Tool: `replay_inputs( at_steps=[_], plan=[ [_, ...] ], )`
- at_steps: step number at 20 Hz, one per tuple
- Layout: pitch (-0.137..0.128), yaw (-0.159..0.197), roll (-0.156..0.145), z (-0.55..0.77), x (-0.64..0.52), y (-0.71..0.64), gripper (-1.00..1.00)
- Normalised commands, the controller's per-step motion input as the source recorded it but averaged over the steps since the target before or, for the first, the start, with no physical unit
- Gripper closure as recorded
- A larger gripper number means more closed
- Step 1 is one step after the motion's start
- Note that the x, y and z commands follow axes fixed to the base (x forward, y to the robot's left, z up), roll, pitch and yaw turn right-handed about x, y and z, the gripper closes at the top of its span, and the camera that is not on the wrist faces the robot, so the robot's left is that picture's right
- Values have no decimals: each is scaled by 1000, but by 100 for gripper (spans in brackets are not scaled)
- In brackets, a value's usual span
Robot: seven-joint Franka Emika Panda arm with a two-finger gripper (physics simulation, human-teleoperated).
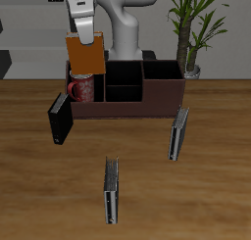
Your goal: Place the red mug into the back desk caddy's left compartment and place the orange book into the back desk caddy's front compartment
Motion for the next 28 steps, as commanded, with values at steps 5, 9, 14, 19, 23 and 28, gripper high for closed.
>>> replay_inputs(
  at_steps=[5, 9, 14, 19, 23, 28],
  plan=[
    [-28, 122, 91, -64, -29, 167, 100],
    [-1, 58, 58, -57, -49, 123, 100],
    [13, 49, 60, -98, -64, 189, 100],
    [11, 0, 34, -53, -82, 209, 100],
    [-14, 3, 23, 4, -27, 111, 100],
    [-122, 43, 26, 121, -76, 196, 100]
  ],
)
